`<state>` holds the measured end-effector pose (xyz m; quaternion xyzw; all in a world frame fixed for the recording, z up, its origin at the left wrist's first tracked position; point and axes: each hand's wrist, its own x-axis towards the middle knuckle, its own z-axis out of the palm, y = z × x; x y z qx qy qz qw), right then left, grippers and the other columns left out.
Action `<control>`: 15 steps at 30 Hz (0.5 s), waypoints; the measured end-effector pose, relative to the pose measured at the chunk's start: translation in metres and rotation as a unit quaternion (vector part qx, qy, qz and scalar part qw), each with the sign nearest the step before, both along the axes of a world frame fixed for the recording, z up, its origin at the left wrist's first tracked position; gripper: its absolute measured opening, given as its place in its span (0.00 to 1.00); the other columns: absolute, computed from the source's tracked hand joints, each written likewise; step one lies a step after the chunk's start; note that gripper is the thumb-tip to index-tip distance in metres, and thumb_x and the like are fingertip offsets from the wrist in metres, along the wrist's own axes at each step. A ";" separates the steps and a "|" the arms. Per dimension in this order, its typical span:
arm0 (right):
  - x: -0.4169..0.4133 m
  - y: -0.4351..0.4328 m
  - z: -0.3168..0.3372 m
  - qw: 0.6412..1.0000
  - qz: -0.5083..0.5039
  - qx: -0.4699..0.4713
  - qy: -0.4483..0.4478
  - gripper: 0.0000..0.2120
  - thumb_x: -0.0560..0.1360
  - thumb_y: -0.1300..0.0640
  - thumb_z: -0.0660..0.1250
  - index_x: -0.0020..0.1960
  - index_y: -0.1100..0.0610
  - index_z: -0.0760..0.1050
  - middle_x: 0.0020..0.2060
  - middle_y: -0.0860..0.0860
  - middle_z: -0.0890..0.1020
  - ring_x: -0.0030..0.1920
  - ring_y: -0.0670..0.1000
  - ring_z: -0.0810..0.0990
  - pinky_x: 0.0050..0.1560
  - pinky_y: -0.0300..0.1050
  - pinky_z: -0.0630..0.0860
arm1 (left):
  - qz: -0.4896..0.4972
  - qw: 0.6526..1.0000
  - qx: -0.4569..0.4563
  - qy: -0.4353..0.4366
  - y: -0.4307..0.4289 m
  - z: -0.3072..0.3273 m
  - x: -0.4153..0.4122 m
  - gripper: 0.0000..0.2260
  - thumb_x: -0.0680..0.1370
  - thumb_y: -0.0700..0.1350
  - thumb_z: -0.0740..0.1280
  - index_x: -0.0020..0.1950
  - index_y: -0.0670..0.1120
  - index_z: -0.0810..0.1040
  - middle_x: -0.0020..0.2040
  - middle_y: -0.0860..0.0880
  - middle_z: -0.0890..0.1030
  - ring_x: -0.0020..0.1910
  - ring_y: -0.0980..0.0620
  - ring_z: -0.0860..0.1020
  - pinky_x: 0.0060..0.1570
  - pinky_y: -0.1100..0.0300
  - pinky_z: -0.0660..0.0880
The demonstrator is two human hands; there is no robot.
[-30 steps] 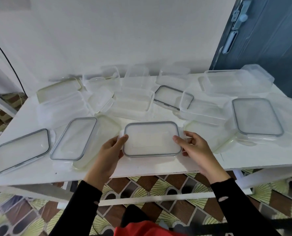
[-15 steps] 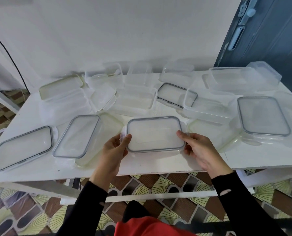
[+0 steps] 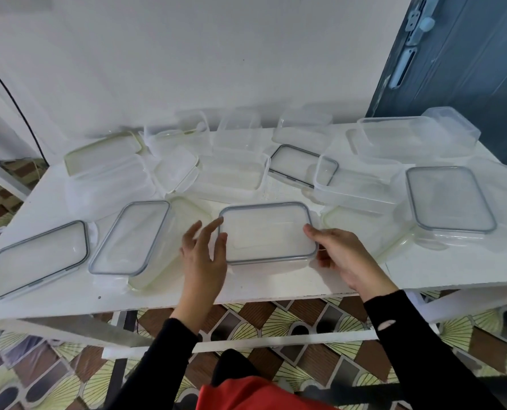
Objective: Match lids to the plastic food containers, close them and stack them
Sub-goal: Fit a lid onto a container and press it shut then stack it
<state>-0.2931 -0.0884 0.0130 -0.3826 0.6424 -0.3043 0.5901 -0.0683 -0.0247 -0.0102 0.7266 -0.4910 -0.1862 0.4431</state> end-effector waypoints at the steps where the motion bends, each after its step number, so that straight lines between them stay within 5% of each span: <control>1: 0.000 0.004 -0.003 0.996 0.005 -0.059 0.073 0.26 0.72 0.44 0.73 0.59 0.61 0.74 0.42 0.54 0.79 0.36 0.50 0.77 0.39 0.45 0.77 | -0.005 0.997 -0.025 -0.069 -0.001 0.000 0.000 0.14 0.80 0.44 0.65 0.65 0.50 0.77 0.70 0.43 0.68 0.64 0.44 0.69 0.64 0.53 0.62; 3: 0.001 0.012 -0.011 0.949 0.005 -0.238 0.206 0.30 0.72 0.42 0.71 0.66 0.58 0.69 0.52 0.54 0.77 0.48 0.52 0.78 0.50 0.46 0.77 | -0.035 0.982 -0.075 -0.170 -0.003 -0.001 0.006 0.12 0.80 0.45 0.64 0.62 0.49 0.79 0.70 0.44 0.71 0.65 0.43 0.69 0.62 0.53 0.62; 6: 0.004 0.016 -0.020 0.815 0.097 -0.487 0.297 0.21 0.78 0.49 0.66 0.66 0.58 0.72 0.66 0.55 0.73 0.67 0.54 0.71 0.67 0.50 0.69 | -0.162 0.942 -0.108 -0.275 0.000 0.000 0.007 0.16 0.81 0.51 0.59 0.65 0.50 0.78 0.69 0.50 0.74 0.68 0.50 0.71 0.66 0.50 0.66; 10: 0.008 0.025 -0.035 0.740 0.277 -0.538 0.292 0.20 0.81 0.47 0.58 0.70 0.53 0.72 0.73 0.49 0.70 0.75 0.50 0.64 0.75 0.55 0.60 | -0.243 0.910 -0.076 -0.328 0.010 -0.008 0.001 0.23 0.82 0.60 0.55 0.73 0.51 0.71 0.75 0.53 0.67 0.76 0.52 0.62 0.74 0.52 0.60; 15: 0.000 0.024 -0.045 0.678 0.331 -0.558 0.345 0.23 0.83 0.46 0.56 0.76 0.51 0.65 0.77 0.49 0.63 0.78 0.51 0.57 0.77 0.56 0.55 | -0.237 0.894 -0.093 -0.369 0.010 -0.020 0.002 0.25 0.81 0.60 0.58 0.74 0.49 0.68 0.75 0.51 0.67 0.76 0.49 0.62 0.72 0.46 0.63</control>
